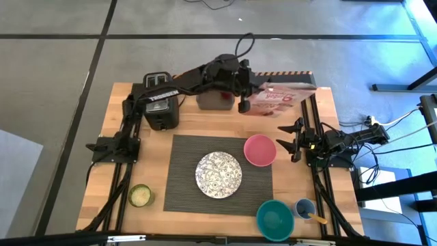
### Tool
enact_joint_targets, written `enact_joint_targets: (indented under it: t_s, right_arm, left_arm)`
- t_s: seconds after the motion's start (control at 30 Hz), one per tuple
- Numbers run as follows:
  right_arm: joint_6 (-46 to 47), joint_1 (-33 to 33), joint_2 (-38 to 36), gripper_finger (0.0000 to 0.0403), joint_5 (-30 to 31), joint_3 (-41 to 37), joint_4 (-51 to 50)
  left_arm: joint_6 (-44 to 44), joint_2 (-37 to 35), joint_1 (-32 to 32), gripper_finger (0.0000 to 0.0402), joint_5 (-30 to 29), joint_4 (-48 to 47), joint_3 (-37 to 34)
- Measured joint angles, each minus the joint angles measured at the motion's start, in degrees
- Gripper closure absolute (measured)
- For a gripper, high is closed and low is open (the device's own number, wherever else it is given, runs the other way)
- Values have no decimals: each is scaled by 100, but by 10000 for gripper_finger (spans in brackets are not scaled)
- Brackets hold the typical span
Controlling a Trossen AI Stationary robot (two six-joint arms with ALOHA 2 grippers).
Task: Arrange a breakfast setting
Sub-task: Pour the cereal box into the pink bowl
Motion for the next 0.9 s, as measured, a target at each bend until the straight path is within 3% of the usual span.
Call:
enact_joint_targets:
  t_s: [0.17, 0.33, 0.53, 0.73, 0.9]
  right_arm:
    - [-19, 1, 0, 148, 4, 0, -45]
    - [-116, -2, 0, 149, 10, 0, 0]
    - [-551, -2, 46, 150, 371, -2, 658]
    - [-909, -18, 624, 150, 429, 0, 1976]
    - [-825, -459, 1447, 150, -221, 94, 2907]
  left_arm:
    - [212, -545, -111, 401, -63, -739, -172]
    - [255, -1521, -386, 401, -392, -786, -1185]
    - [179, -3027, -722, 401, -612, 194, -3031]
    - [73, -4069, -860, 401, -537, 1482, -4470]
    - [-29, -4386, -856, 401, -162, 2151, -5070]
